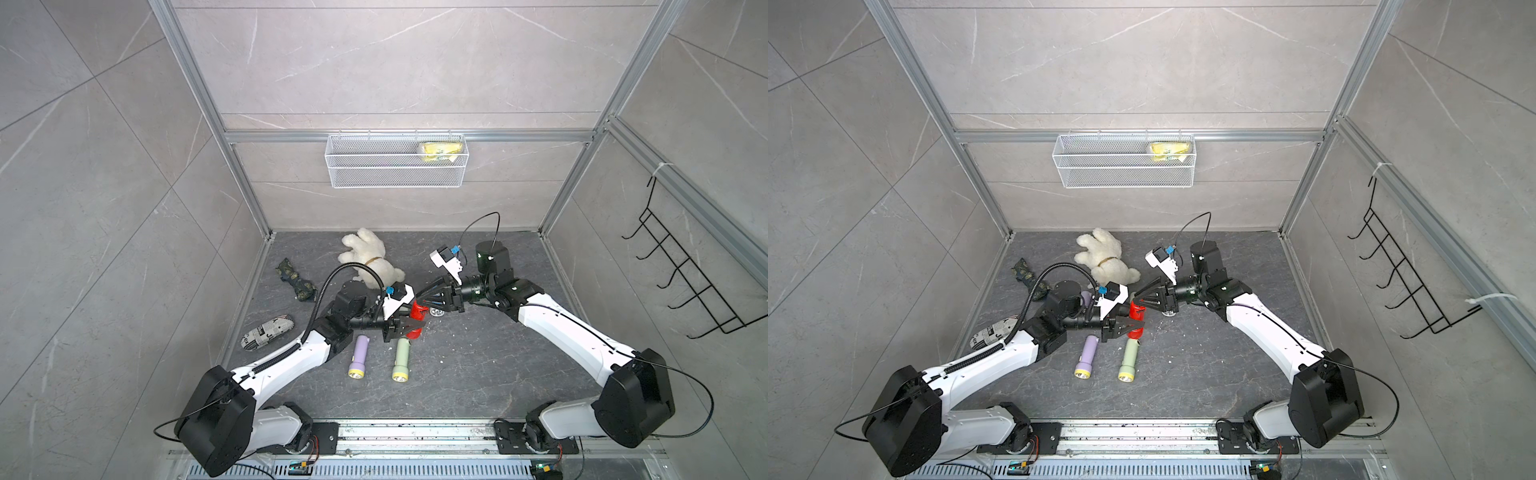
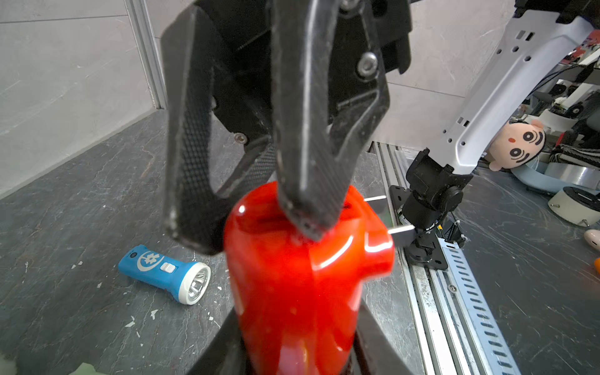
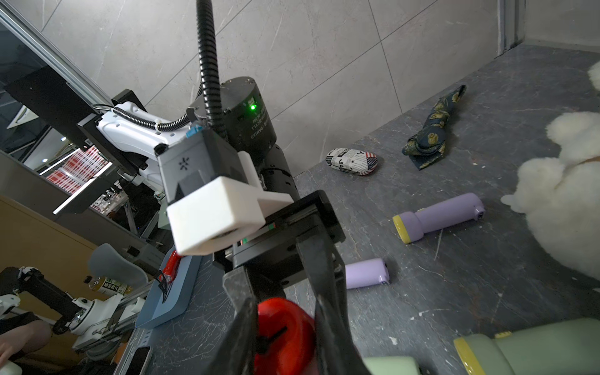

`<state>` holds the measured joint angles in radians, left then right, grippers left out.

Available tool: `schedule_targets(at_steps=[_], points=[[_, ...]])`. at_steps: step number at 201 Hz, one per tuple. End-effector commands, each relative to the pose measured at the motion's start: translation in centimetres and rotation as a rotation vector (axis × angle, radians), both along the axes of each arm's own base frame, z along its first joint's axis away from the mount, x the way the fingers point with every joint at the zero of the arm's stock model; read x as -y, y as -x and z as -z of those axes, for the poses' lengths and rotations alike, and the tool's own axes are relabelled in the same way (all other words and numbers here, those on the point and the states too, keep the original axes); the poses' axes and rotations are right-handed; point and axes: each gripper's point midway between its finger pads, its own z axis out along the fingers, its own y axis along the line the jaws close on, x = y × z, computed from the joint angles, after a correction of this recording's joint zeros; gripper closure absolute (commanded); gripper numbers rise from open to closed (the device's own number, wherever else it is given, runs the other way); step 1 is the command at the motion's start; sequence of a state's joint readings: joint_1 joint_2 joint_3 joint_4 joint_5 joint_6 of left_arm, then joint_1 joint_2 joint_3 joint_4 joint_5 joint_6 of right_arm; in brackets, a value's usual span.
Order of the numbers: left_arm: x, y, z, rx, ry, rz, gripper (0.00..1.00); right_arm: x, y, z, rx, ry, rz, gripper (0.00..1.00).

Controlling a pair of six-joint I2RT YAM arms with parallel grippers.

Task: Close the plug at the bottom of the flashlight
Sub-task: Close the plug of the flashlight.

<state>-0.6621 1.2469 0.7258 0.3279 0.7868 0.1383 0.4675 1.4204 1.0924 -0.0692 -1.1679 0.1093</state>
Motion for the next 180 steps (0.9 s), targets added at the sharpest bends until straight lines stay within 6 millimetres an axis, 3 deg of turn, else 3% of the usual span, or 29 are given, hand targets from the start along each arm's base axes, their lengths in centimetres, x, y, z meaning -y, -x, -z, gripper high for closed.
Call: schedule_targets(at_steps=[1, 69, 108, 134, 180], points=[[0.1, 2.9, -12.9, 0.420, 0.279, 0.115, 1.00, -0.6, -0.5, 5.1, -0.121, 0.090, 0.058, 0.72], [-0.4, 3.4, -14.9, 0.467, 0.335, 0.110, 1.00, -1.1, -0.6, 5.8, -0.125, 0.077, 0.067, 0.79], [-0.8, 3.9, -15.8, 0.486, 0.351, 0.106, 1.00, -1.7, -0.9, 5.6, -0.125, 0.040, 0.064, 0.92], [-0.9, 4.0, -15.8, 0.480, 0.349, 0.107, 1.00, -1.9, -1.3, 5.3, -0.117, 0.022, 0.071, 1.00], [-0.6, 3.6, -15.0, 0.450, 0.322, 0.104, 1.00, -1.7, -2.6, 4.9, -0.078, 0.047, 0.150, 0.99]])
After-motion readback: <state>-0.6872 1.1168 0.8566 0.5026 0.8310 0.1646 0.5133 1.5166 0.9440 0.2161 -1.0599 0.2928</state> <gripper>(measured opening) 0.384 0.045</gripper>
